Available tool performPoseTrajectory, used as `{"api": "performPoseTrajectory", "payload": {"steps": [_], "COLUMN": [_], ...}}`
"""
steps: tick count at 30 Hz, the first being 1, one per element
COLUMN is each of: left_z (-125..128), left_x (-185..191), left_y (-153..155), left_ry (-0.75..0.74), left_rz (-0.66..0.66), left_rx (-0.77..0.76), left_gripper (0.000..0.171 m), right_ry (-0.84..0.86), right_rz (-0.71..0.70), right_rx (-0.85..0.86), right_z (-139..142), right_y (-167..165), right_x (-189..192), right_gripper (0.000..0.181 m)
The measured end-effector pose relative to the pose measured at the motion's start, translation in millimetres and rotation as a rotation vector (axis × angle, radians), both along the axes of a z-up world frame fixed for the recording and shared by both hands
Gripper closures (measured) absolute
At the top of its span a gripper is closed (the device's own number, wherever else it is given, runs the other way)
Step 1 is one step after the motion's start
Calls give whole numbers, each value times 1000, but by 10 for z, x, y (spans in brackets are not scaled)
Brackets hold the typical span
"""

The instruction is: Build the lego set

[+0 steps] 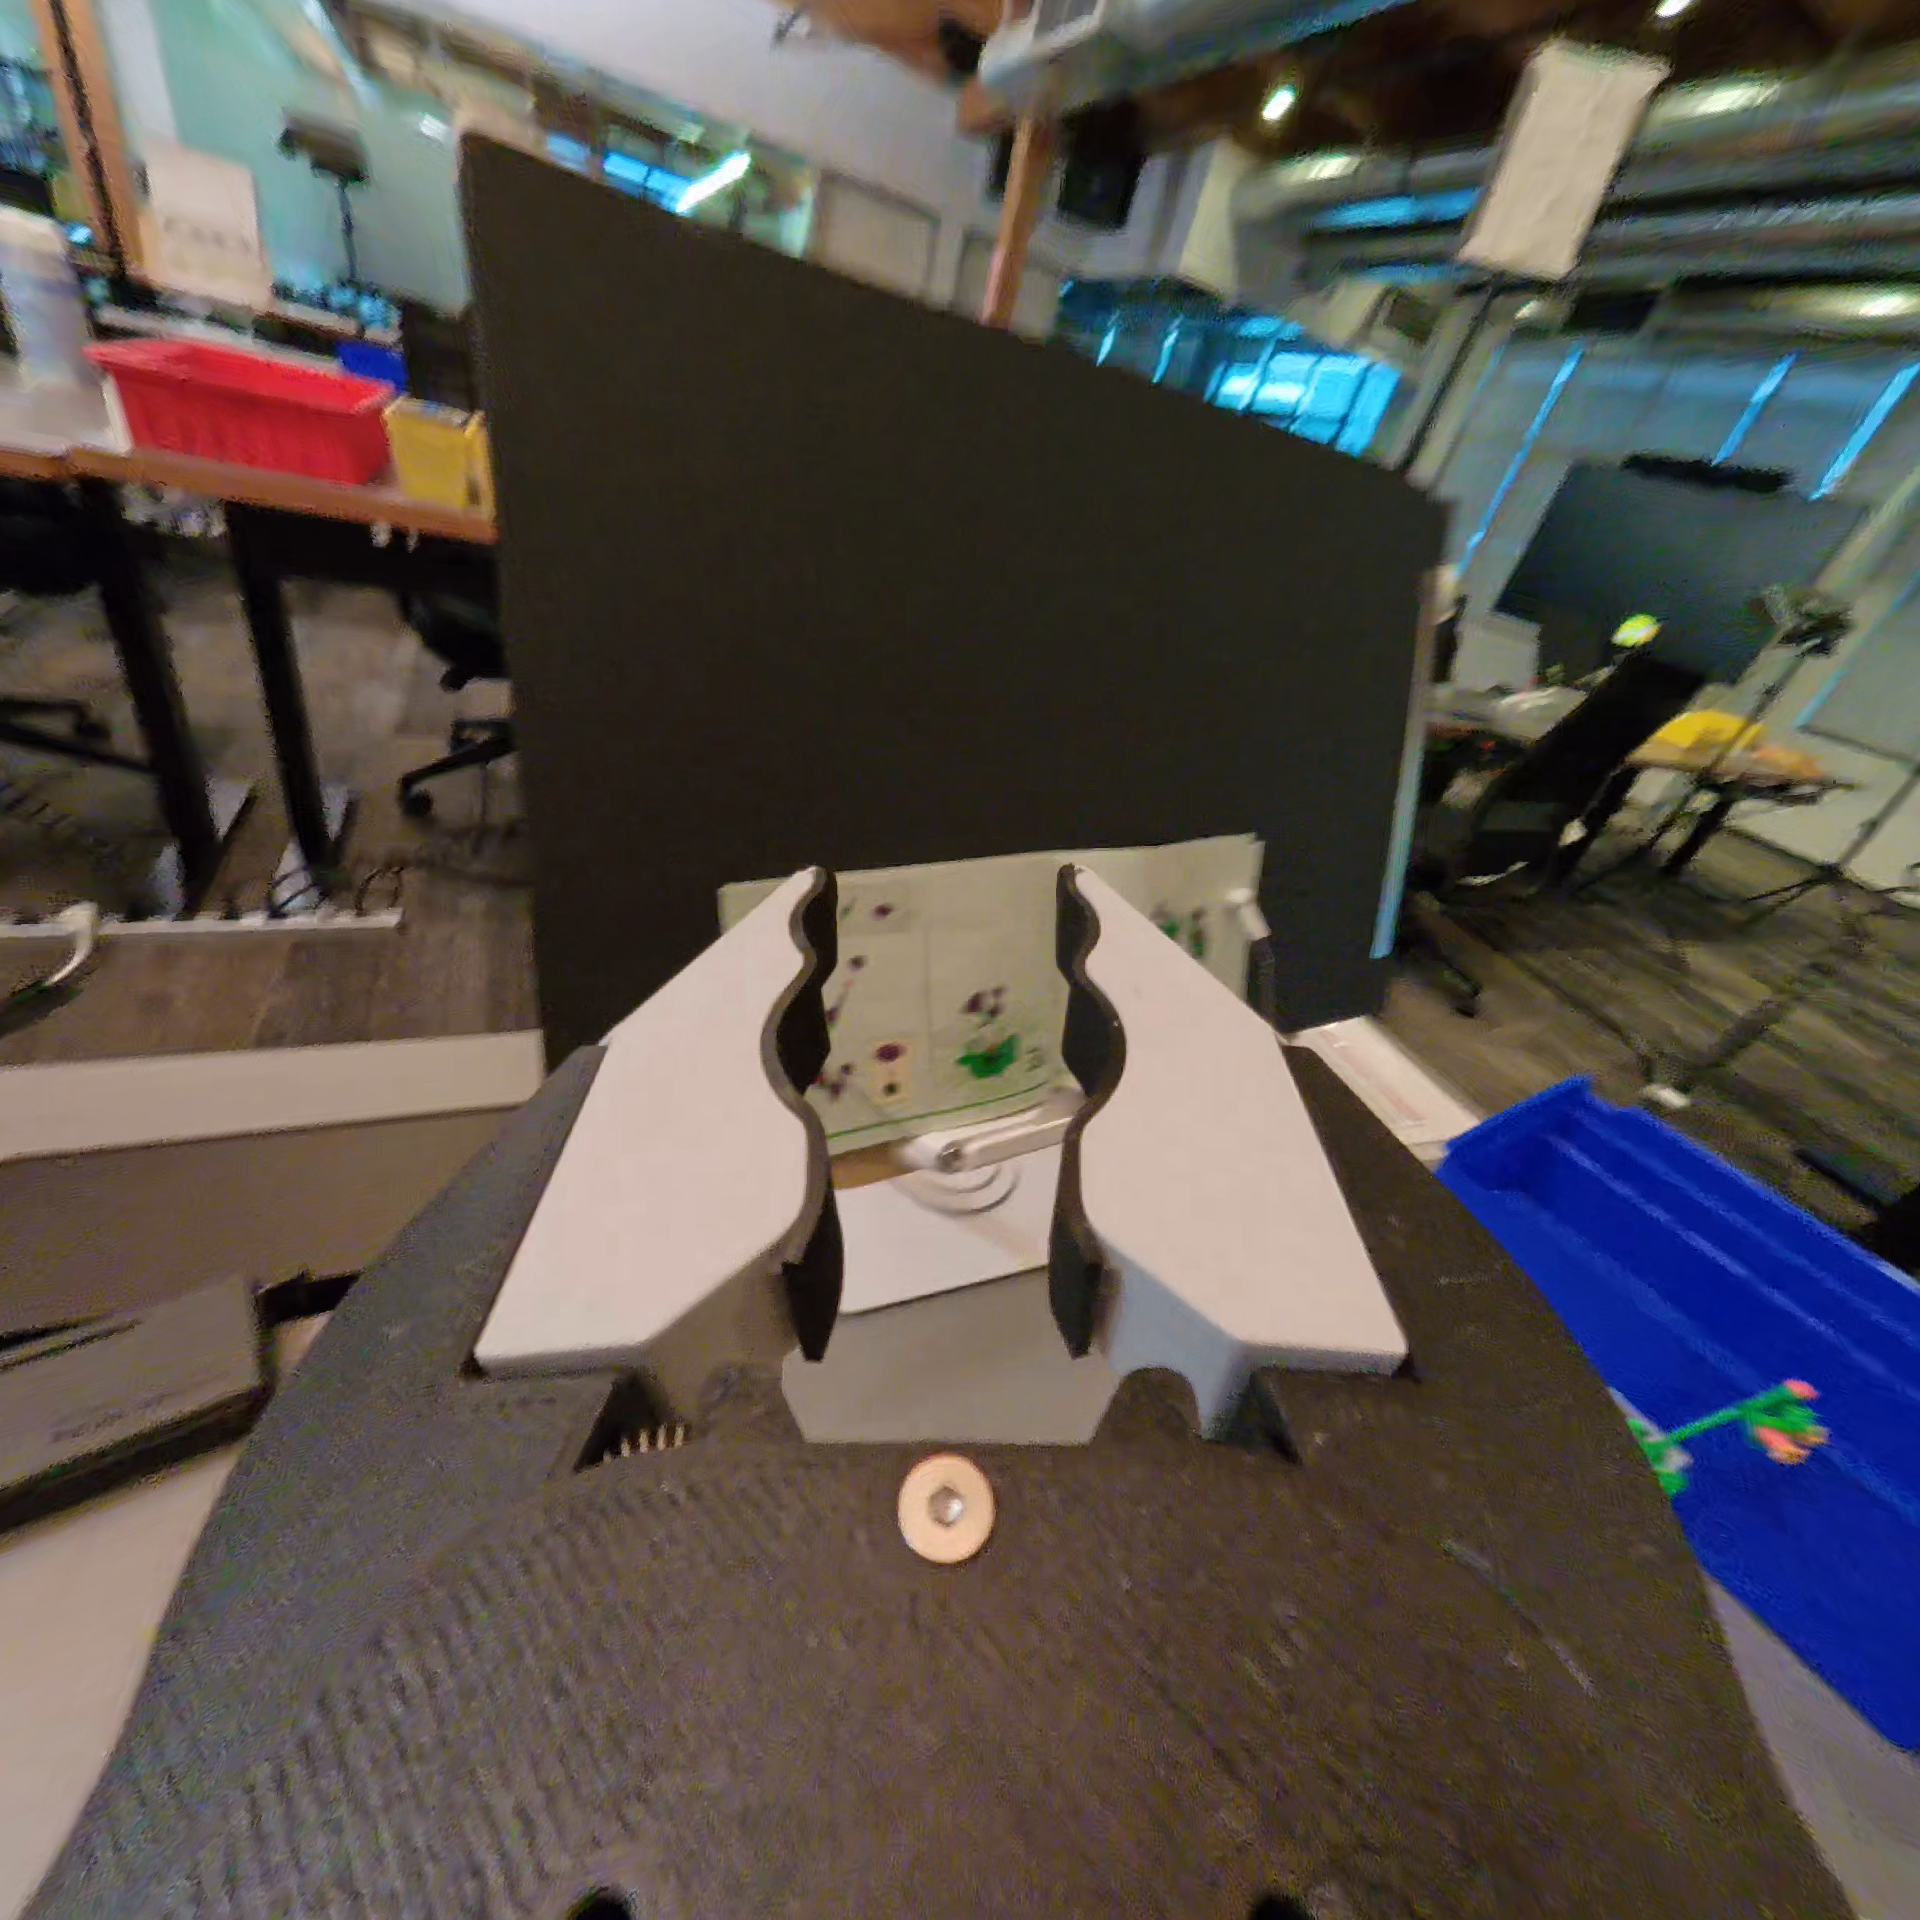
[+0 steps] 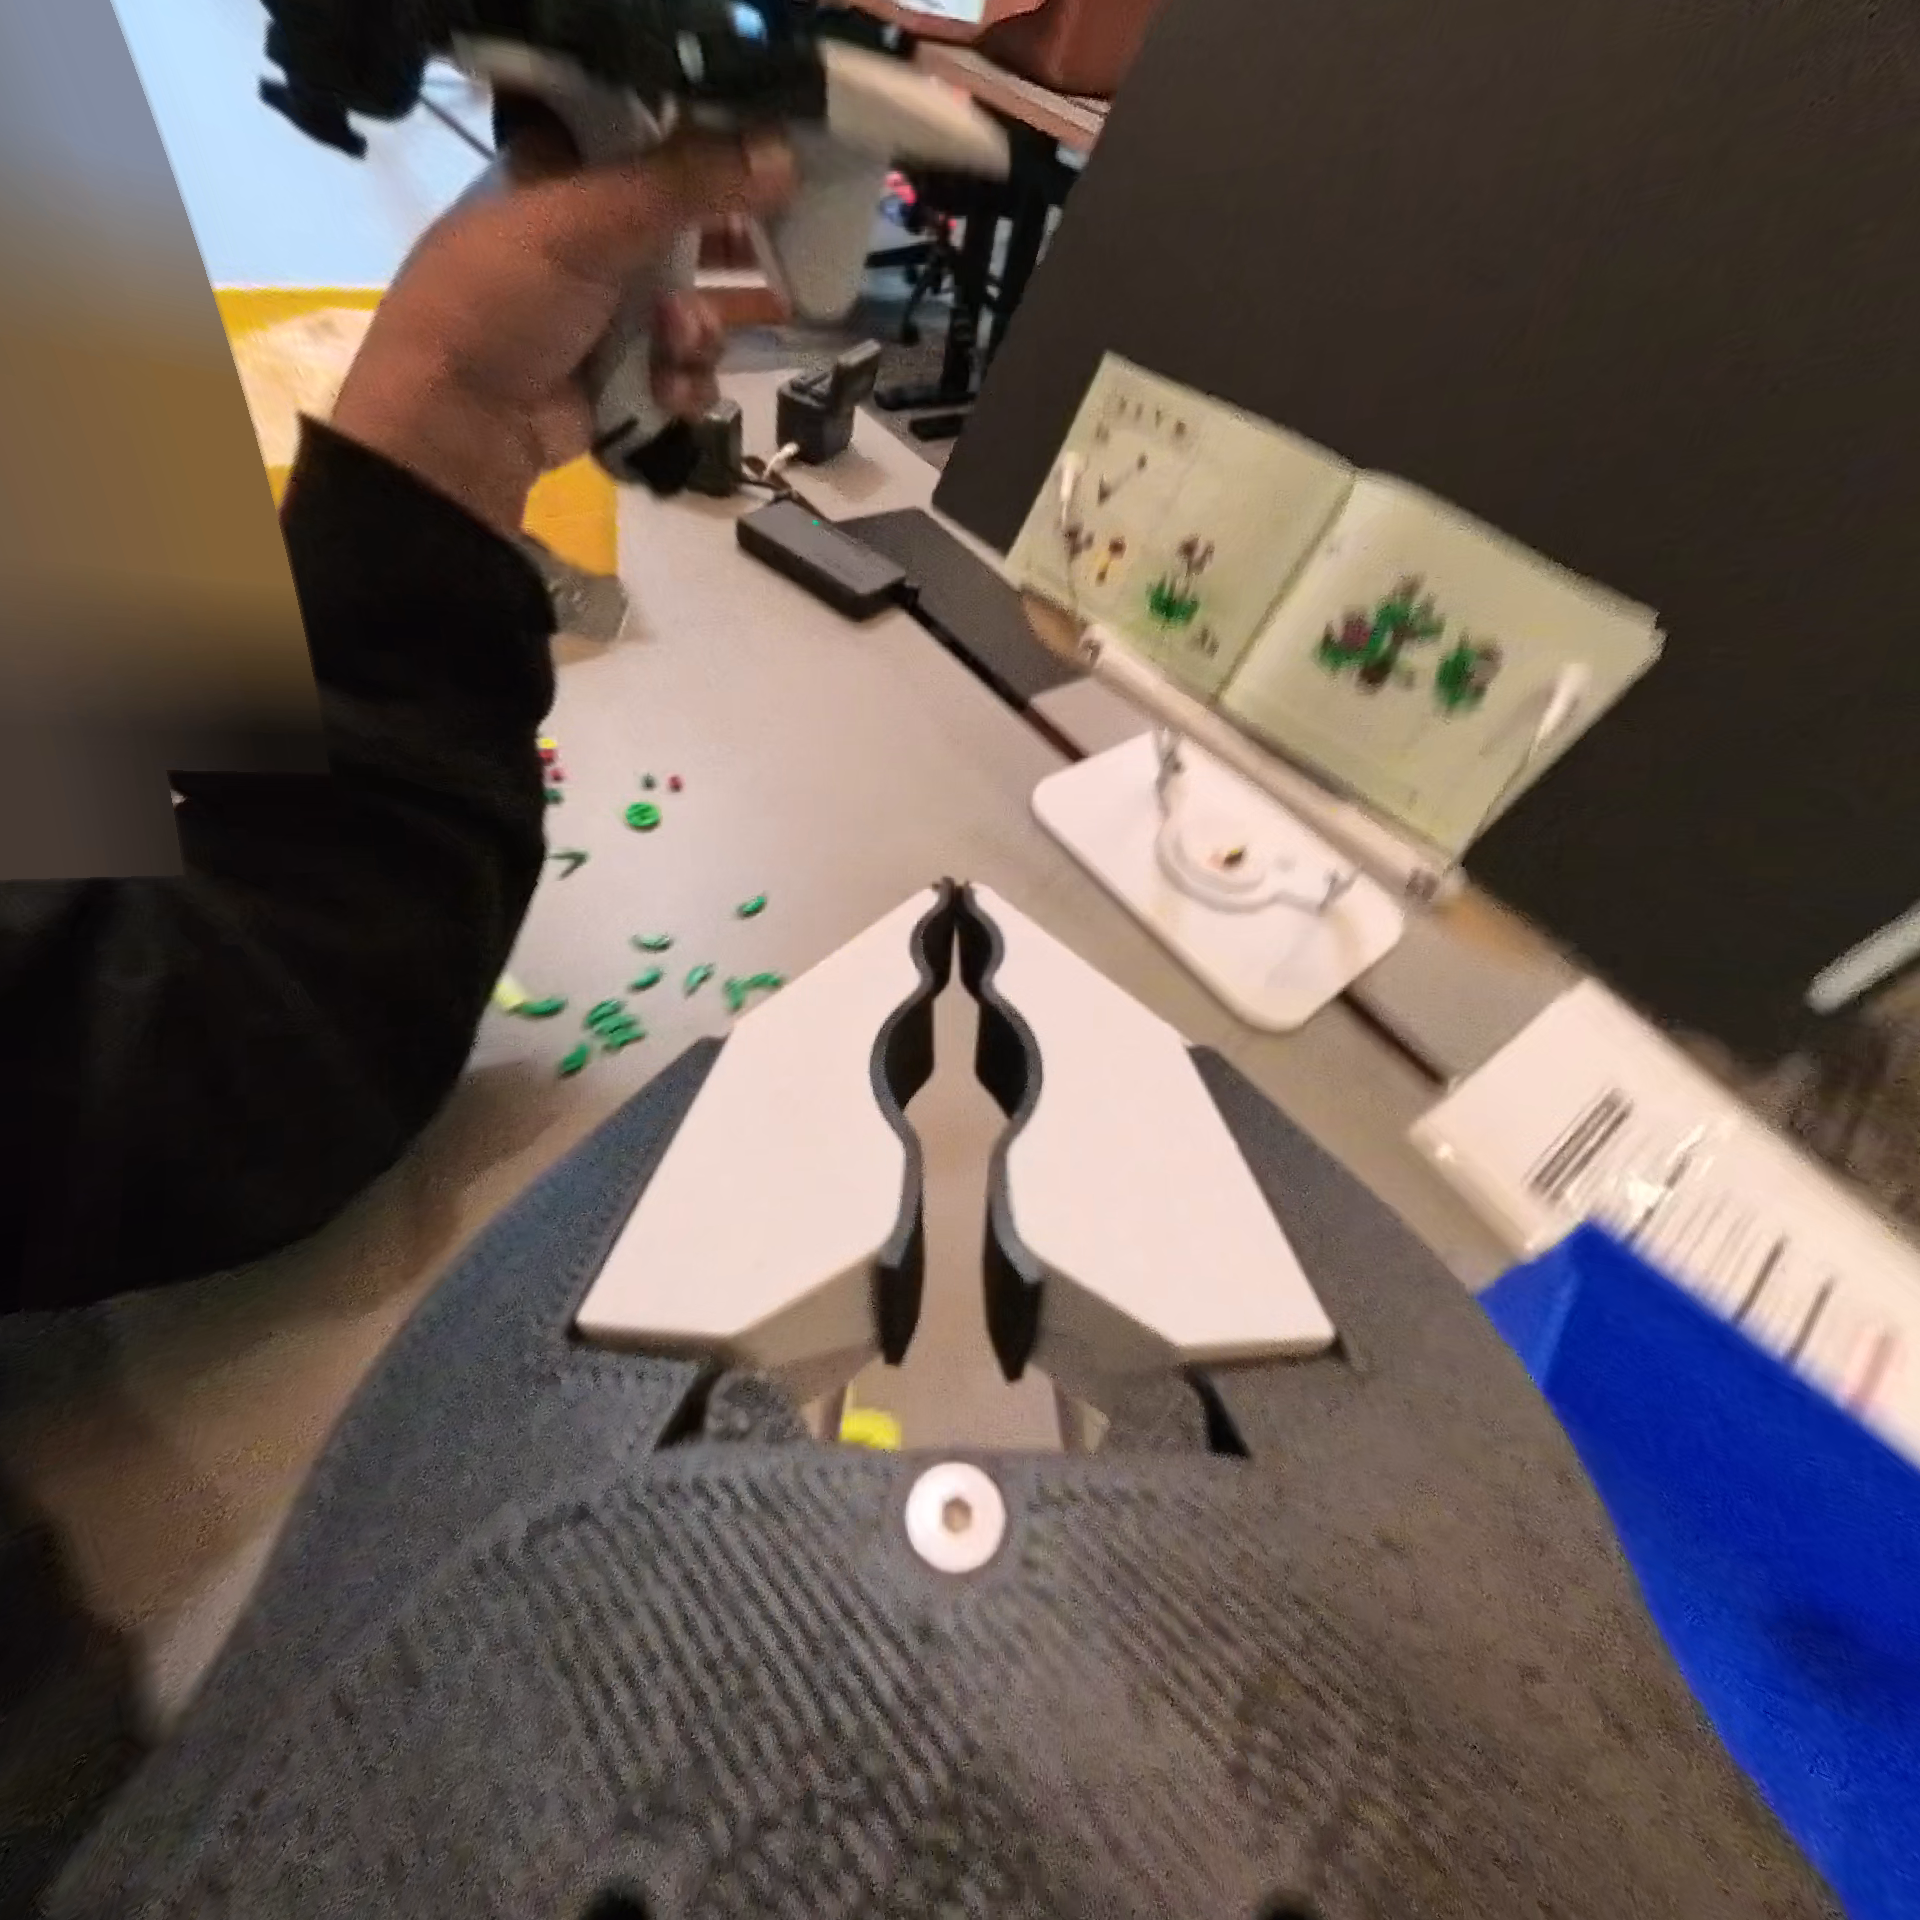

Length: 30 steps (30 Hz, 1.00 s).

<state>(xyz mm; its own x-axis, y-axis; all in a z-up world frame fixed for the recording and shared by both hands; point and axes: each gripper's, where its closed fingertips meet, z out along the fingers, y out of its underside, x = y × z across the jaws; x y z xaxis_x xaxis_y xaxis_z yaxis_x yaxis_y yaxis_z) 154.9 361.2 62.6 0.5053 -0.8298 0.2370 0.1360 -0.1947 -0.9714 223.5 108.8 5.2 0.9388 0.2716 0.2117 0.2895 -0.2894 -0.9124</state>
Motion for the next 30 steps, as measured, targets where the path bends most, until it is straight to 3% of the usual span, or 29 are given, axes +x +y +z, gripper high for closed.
{"api": "performPoseTrajectory", "payload": {"steps": [3, 8, 11, 14, 17, 20, 26, 30], "left_z": [174, -111, -519, -1174, -1744, -2006, -1888, -1904], "left_x": [34, -237, -427, -529, -788, -937, -1053, -1027], "left_y": [-384, -760, -1056, -1367, -1305, -1291, -1360, -1435], "left_ry": [-56, 85, 117, 180, 210, 111, 51, 79], "left_rz": [-88, -81, -131, -221, -114, -116, -172, -214], "left_rx": [46, 68, 42, 1, -85, -186, -149, -125], "left_gripper": [140, 148, 152, 169, 171, 171, 171, 171], "right_ry": [80, 174, 288, 390, 452, 479, 543, 386], "right_rz": [-92, -127, -26, 62, 177, 213, 235, 161], "right_rx": [-43, -63, -28, -23, -272, -362, -416, -437], "right_z": [-381, -634, -593, -564, -865, -1083, -1460, -1907], "right_y": [-534, -821, -749, -627, -612, -591, -534, -410], "right_x": [-49, -254, -594, -964, -1425, -1729, -2266, -2456], "right_gripper": [181, 181, 181, 181, 181, 181, 181, 181]}}
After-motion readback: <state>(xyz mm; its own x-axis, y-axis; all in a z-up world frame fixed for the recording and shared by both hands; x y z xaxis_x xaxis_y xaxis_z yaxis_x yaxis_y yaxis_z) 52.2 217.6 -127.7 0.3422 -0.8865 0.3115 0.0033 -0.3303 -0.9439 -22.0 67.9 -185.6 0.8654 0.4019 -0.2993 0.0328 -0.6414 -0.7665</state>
